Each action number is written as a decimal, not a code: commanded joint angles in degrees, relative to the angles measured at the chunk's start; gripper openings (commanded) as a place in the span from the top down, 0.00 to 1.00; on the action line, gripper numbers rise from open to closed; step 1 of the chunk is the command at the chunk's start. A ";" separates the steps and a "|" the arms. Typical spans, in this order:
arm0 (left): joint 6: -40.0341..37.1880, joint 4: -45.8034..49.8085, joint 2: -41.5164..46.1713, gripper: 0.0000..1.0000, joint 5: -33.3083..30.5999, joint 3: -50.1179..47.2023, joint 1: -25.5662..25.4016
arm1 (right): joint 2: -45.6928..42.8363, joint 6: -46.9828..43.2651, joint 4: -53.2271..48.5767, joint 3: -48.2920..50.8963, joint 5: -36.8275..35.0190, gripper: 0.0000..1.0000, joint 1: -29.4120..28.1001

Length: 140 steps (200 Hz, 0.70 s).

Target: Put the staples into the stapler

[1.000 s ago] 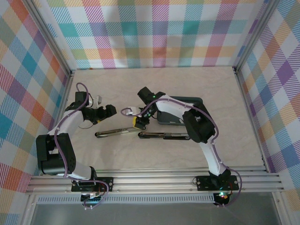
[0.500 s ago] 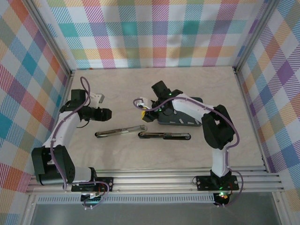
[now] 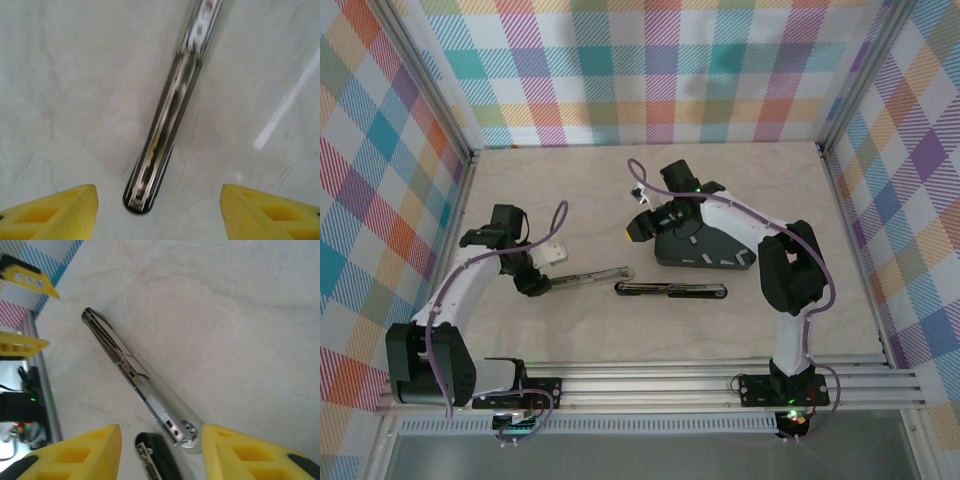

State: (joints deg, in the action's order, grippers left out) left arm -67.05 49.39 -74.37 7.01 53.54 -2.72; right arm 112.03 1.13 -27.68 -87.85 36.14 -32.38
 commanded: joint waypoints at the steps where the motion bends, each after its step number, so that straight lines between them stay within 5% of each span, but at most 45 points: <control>1: -9.66 -0.02 -3.06 0.33 -8.69 -2.42 0.44 | -0.83 15.03 0.71 1.03 4.11 0.56 -0.44; 60: -14.20 0.27 -4.54 0.33 -5.87 -2.62 4.87 | 0.62 19.28 -1.59 0.88 4.20 0.57 -0.57; 140: -20.73 -12.32 -6.65 0.33 -6.68 -8.21 6.66 | 3.18 18.17 -4.43 -0.83 4.16 0.60 -2.73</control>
State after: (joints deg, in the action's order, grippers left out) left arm -84.16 40.80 -79.75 -0.12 45.41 2.90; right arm 113.86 19.29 -29.82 -87.11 39.18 -34.26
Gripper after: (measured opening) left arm 0.666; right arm 0.400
